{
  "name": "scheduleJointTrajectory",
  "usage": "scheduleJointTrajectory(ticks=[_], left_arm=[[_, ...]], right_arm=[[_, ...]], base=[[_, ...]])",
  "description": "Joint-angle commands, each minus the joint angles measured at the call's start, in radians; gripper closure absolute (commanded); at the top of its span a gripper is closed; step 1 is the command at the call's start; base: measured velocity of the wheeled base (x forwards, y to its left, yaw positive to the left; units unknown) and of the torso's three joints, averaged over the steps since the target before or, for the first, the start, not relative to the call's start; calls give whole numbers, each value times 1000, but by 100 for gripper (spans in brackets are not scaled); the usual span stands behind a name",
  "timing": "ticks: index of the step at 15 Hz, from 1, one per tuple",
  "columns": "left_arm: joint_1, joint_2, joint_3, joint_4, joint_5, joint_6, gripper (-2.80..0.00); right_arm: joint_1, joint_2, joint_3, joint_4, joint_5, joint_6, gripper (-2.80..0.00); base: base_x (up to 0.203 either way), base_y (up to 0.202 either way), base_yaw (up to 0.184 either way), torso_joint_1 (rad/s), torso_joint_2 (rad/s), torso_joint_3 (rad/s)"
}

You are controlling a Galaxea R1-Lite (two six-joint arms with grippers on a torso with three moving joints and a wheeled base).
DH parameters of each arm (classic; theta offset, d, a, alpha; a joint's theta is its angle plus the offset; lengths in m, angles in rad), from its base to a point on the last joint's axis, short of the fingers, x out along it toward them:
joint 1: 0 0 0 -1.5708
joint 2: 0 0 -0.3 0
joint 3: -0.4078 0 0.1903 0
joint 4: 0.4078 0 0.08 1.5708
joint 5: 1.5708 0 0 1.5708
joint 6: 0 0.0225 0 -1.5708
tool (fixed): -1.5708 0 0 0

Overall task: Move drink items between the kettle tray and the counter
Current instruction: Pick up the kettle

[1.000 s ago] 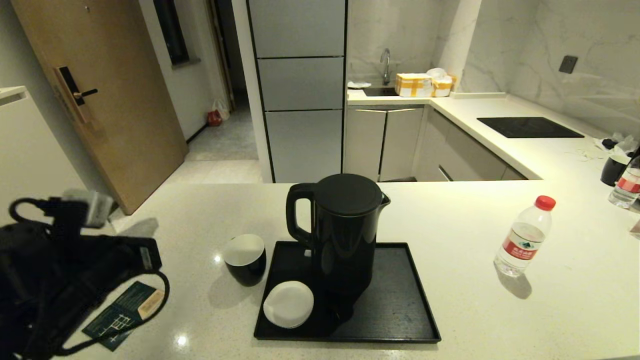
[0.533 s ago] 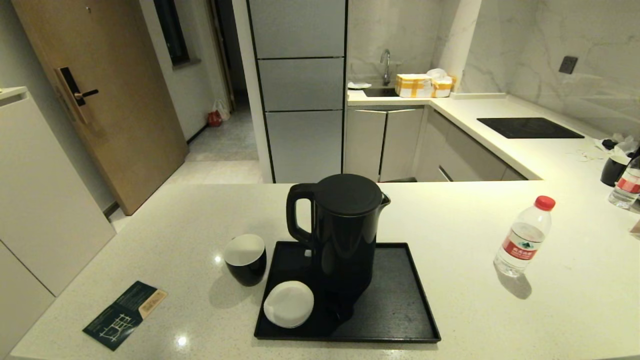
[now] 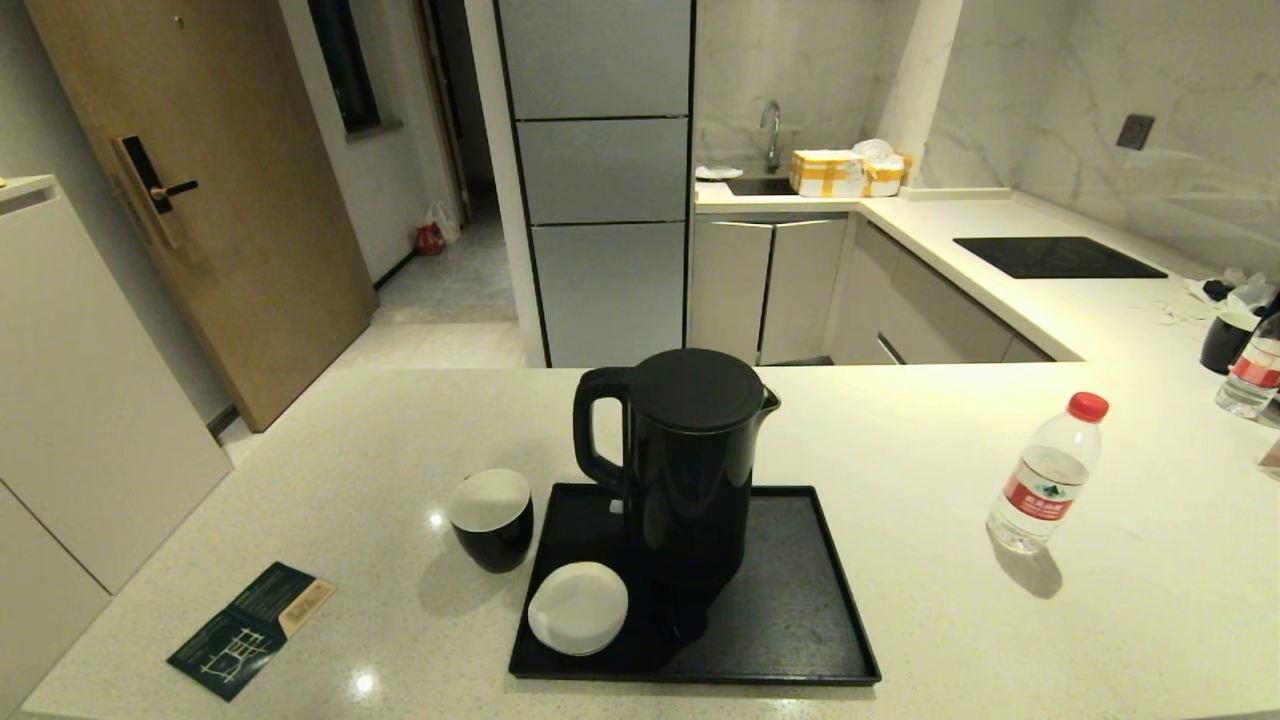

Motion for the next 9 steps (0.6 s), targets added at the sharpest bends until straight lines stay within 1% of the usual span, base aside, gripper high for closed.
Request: scheduleJointTrajectory(ticks=[1,2,3,4,5,6,7,9], left_arm=[[5,-86,254,-260,-12,4,0],[6,-84,329,-395,-19,5,0],[7,-84,408,-506,-47,-7,0],[8,-83,453,-579,-61,-47,0],[8,-83,459,-587,-60,-93,0],[9,-82,459,-556,3,-105,0],[9,-83,449,-496,60,-96,0],[9,-83,449,-493,65,-85,0]], right_arm=[[0,2,0,0,0,0,0],[0,2,0,0,0,0,0],[0,2,0,0,0,-1,0],[0,2,0,0,0,0,0],[0,2,0,0,0,0,0],[0,1,0,0,0,-1,0],[0,0,0,0,0,0,0],[0,2,0,0,0,-1,0]], base=[[0,0,0,0,0,0],[0,0,0,0,0,0],[0,0,0,0,0,0],[0,0,0,0,0,0],[0,0,0,0,0,0],[0,0,0,0,0,0],[0,0,0,0,0,0],[0,0,0,0,0,0]])
